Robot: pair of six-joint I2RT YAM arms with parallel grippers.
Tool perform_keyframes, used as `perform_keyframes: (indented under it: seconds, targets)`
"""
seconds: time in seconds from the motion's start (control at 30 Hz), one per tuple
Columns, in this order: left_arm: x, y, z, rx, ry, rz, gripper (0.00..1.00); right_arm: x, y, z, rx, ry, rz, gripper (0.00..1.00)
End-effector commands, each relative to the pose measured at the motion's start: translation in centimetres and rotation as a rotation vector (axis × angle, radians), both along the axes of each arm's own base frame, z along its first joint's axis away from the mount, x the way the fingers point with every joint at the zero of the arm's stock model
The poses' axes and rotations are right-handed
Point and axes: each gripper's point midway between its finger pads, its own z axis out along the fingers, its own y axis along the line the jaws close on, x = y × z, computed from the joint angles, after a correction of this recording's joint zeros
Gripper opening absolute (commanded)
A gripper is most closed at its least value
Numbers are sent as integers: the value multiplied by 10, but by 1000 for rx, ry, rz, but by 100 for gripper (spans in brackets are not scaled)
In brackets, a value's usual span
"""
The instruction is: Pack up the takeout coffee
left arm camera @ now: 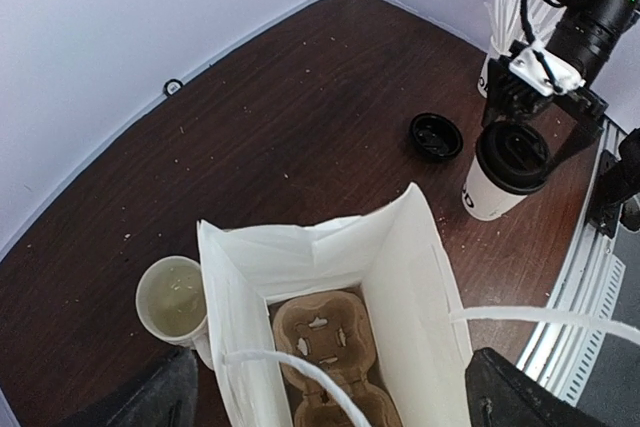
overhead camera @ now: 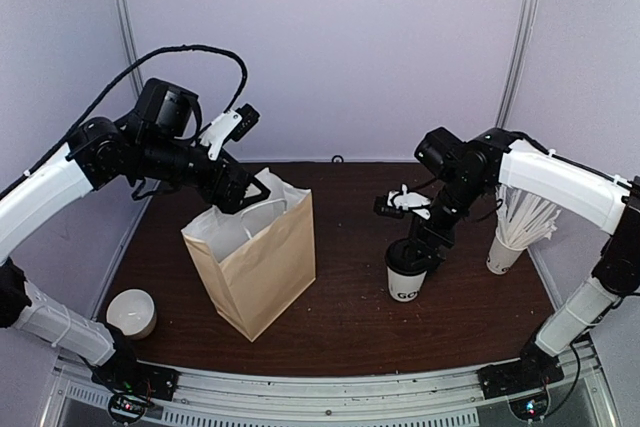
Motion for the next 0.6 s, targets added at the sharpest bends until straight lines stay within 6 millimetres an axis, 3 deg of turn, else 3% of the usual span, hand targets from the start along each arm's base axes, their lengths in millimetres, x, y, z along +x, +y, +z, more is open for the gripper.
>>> perform_keyframes:
  seconds: [0.0, 0.33, 0.57]
  targets:
    - [7, -7, 25, -80, -15, 23, 98, -14, -6, -8, 25, -18, 94, 83]
    - [-6, 5, 45, -120, -50, 18, 98, -24, -11, -28, 9, 8, 206, 87]
    - [-13, 8, 40, -113, -47, 0, 98, -26, -19, -45, -48, 29, 235, 88]
